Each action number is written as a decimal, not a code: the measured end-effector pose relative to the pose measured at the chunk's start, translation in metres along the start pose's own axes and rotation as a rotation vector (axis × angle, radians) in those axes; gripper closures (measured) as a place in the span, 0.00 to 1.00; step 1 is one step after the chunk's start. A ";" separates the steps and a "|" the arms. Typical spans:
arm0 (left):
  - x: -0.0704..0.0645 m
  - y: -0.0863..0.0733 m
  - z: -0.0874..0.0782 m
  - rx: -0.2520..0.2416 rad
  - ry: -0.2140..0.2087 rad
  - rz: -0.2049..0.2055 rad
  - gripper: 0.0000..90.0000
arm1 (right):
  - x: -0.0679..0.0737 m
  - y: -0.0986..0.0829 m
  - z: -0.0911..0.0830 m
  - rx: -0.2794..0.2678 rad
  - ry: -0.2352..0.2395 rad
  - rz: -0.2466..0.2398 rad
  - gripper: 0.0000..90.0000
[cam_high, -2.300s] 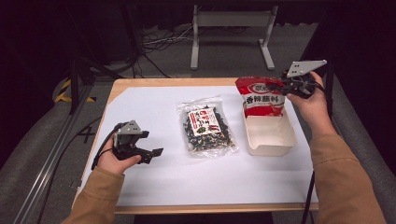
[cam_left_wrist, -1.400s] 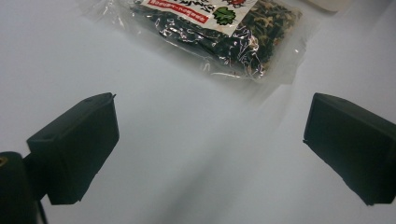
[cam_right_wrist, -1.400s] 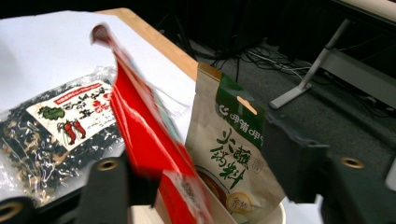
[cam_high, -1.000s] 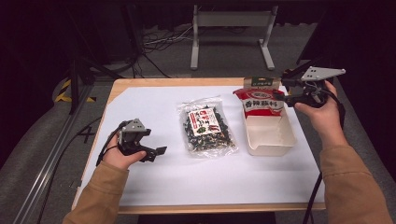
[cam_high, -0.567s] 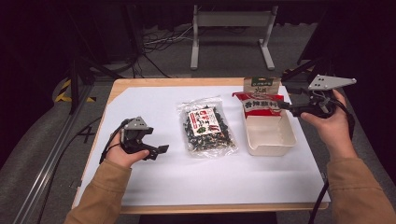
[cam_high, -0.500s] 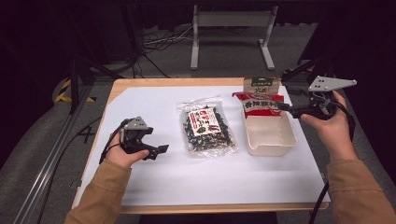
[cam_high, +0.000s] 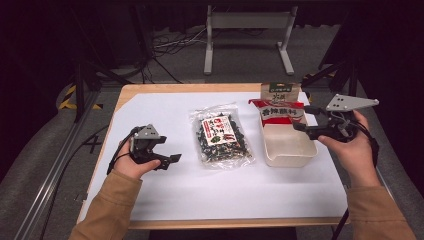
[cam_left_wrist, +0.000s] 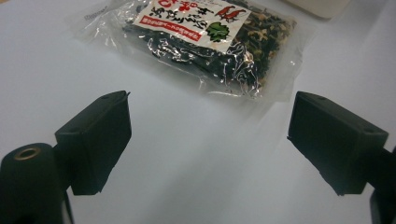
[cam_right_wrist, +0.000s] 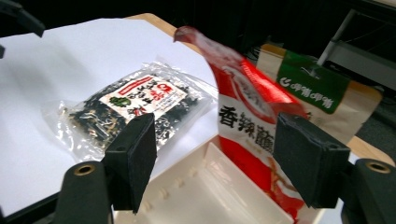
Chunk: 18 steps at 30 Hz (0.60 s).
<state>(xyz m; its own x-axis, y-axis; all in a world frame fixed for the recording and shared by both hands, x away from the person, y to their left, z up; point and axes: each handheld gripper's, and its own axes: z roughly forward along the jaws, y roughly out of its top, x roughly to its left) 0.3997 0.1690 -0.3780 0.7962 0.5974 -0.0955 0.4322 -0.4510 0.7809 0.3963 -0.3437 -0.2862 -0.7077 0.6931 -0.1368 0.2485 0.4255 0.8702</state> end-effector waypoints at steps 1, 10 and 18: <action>0.000 0.000 0.000 -0.002 0.000 -0.009 0.15 | 0.003 -0.001 0.000 -0.001 0.001 0.000 0.34; 0.009 0.001 0.004 -0.014 -0.019 -0.057 0.14 | 0.021 -0.012 0.005 0.004 -0.007 0.024 0.32; 0.014 0.004 0.013 0.017 0.012 -0.106 0.10 | 0.028 -0.025 0.013 -0.019 0.009 0.064 0.32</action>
<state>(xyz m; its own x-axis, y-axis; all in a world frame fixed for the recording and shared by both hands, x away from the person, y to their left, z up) 0.4182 0.1669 -0.3846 0.7406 0.6502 -0.1696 0.5207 -0.3957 0.7565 0.3791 -0.3276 -0.3183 -0.6965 0.7135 -0.0763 0.2812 0.3692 0.8858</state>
